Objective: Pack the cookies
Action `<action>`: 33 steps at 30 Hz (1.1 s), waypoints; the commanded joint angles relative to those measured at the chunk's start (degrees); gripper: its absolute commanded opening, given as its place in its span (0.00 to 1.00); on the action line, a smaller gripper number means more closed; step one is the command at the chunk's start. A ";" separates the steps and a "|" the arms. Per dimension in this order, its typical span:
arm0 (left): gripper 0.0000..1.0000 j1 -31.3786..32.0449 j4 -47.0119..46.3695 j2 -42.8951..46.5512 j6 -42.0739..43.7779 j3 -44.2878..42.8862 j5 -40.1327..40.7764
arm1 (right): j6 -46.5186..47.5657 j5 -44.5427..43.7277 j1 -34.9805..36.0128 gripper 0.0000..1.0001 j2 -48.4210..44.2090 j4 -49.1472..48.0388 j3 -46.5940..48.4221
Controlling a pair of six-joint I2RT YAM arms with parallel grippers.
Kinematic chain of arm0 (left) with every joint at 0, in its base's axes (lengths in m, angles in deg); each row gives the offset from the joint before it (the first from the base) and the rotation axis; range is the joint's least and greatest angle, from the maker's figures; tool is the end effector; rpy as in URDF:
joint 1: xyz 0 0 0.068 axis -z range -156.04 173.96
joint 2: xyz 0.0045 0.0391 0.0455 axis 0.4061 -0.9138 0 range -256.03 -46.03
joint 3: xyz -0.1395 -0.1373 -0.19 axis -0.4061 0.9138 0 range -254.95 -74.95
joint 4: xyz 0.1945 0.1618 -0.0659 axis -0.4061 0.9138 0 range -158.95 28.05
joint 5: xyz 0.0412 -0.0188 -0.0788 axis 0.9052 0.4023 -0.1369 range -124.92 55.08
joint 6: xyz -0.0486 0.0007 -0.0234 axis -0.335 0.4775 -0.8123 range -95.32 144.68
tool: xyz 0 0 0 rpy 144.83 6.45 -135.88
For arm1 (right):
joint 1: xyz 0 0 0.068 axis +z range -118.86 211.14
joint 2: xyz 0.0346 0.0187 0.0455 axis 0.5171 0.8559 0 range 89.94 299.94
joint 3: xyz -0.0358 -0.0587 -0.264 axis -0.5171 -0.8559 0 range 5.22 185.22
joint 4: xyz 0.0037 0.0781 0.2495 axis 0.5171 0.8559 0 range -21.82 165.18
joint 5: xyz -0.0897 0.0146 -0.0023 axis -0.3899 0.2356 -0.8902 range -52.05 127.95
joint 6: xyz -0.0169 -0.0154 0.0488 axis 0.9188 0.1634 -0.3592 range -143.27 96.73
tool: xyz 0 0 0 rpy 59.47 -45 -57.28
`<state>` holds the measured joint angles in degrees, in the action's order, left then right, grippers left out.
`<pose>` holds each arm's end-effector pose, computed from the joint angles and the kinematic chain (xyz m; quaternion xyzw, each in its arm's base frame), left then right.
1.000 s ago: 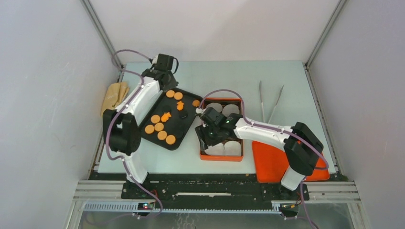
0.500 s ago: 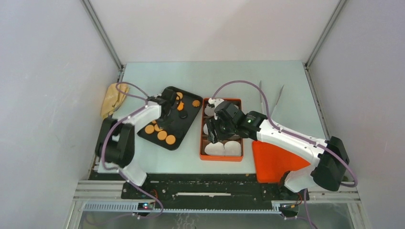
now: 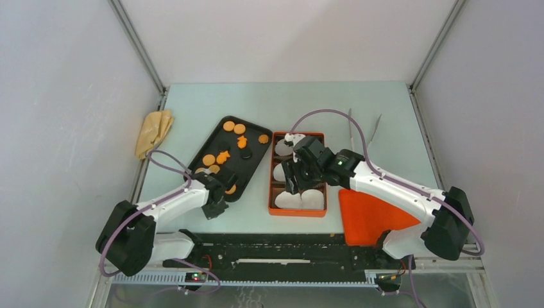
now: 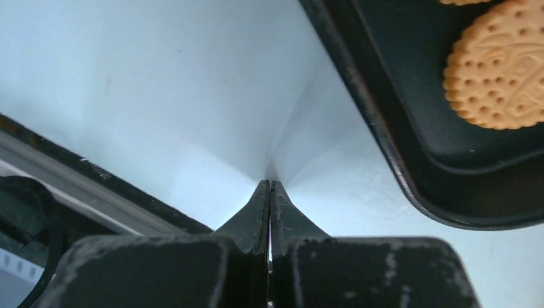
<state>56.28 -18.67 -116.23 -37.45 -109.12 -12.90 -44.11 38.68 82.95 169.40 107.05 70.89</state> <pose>0.1515 -0.0800 0.1596 -0.2583 0.9465 0.1064 0.1615 0.1792 0.2285 0.2858 -0.2549 0.9124 0.1945 0.2543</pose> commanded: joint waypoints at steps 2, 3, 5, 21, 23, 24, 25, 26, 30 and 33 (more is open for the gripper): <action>0.00 0.18 1.60 0.04 -4.83 -2.31 4.86 | 1.33 1.40 -0.43 0.65 -3.30 -0.02 -0.74; 0.00 0.01 1.61 -1.82 -4.38 -3.59 5.56 | 1.33 1.46 -0.48 0.65 -3.53 -0.02 -0.97; 0.00 -0.33 1.54 -5.66 -3.35 -6.75 6.99 | 1.24 1.47 -0.57 0.65 -4.17 -0.19 -1.49; 0.00 -5.63 -5.87 -34.45 7.66 -27.16 7.43 | 0.69 1.50 -5.37 0.65 -5.70 -0.92 -8.79; 0.00 -5.92 -5.47 -35.54 8.52 -29.75 7.20 | 0.58 1.14 -5.35 0.65 -3.03 -2.35 -10.27; 0.00 -6.02 -5.47 -35.86 8.97 -30.56 7.09 | 0.43 1.16 -5.41 0.64 -1.47 -3.03 -10.96; 0.00 -6.14 -5.46 -36.22 9.48 -31.14 7.08 | 0.12 1.16 -5.37 0.64 -0.07 -4.01 -11.63; 0.00 -6.35 -5.46 -36.80 10.01 -32.35 6.95 | -0.31 1.38 -5.36 0.64 1.20 -5.03 -12.30; 0.00 -6.82 -5.73 -39.04 11.45 -36.28 6.28 | -1.76 2.32 -3.82 0.63 4.37 -6.64 -13.33; 0.00 -6.83 -6.29 -41.79 12.63 -40.39 5.05 | -2.72 2.37 -1.74 0.63 4.21 -6.17 -13.33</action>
<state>49.81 -14.98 -154.21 -25.73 -143.52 -5.14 -44.79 40.43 78.71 174.80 103.08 56.66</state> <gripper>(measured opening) 0.003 0.632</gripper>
